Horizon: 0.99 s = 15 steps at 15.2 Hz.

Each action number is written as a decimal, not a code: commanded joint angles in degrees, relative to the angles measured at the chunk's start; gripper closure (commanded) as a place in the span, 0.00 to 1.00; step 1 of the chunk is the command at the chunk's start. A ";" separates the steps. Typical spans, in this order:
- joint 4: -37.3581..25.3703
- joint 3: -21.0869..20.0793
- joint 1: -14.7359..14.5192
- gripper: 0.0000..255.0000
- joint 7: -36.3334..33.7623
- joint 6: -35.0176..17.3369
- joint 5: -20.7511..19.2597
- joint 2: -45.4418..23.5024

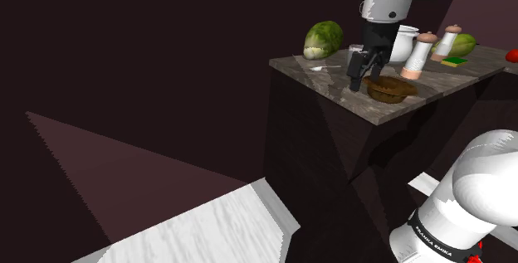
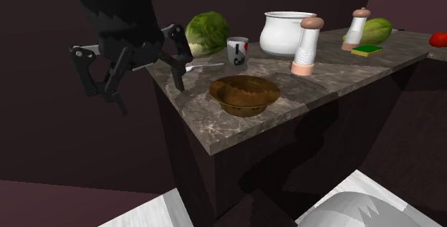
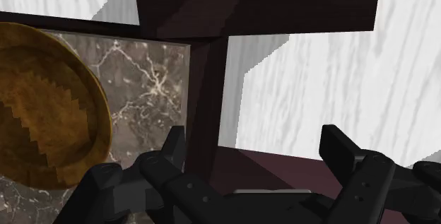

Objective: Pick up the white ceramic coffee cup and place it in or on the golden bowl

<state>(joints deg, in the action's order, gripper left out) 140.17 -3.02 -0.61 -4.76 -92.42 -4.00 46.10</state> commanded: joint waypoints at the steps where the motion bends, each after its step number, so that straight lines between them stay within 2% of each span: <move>1: 0.00 0.00 0.00 0.00 0.00 0.00 0.00 0.00; 8: -6.89 7.35 3.04 0.00 8.37 -3.53 -5.08 -9.96; 15: -16.97 13.83 4.95 0.00 16.56 -6.01 -7.33 -21.78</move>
<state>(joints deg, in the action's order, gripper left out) 125.15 9.84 4.11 10.50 -98.17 -11.15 26.41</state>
